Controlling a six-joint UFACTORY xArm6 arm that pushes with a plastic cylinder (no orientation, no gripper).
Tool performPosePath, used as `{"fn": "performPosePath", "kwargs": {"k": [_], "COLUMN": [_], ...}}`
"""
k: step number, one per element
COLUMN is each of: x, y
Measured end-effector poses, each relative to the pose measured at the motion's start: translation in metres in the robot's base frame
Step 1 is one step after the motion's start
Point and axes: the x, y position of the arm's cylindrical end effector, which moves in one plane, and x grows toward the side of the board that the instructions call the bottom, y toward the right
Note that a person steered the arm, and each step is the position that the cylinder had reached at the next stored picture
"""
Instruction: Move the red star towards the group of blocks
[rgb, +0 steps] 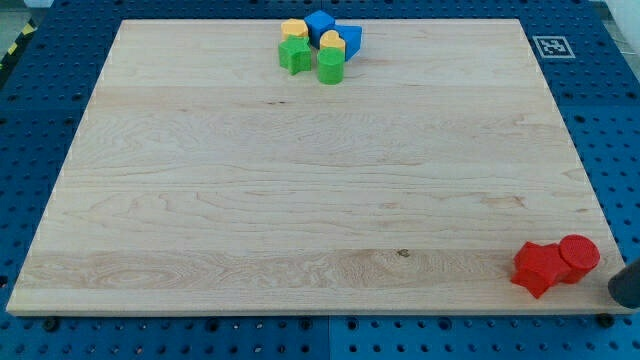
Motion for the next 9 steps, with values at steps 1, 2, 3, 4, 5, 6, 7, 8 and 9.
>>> {"fn": "performPosePath", "kwargs": {"k": [1,2,3,4,5,6,7,8,9], "x": [0.001,0.001,0.0,0.0,0.0,0.0,0.0,-0.007,-0.009], "y": [-0.023,-0.027,-0.032,-0.047,-0.047,-0.047,-0.047,-0.058,-0.069]}}
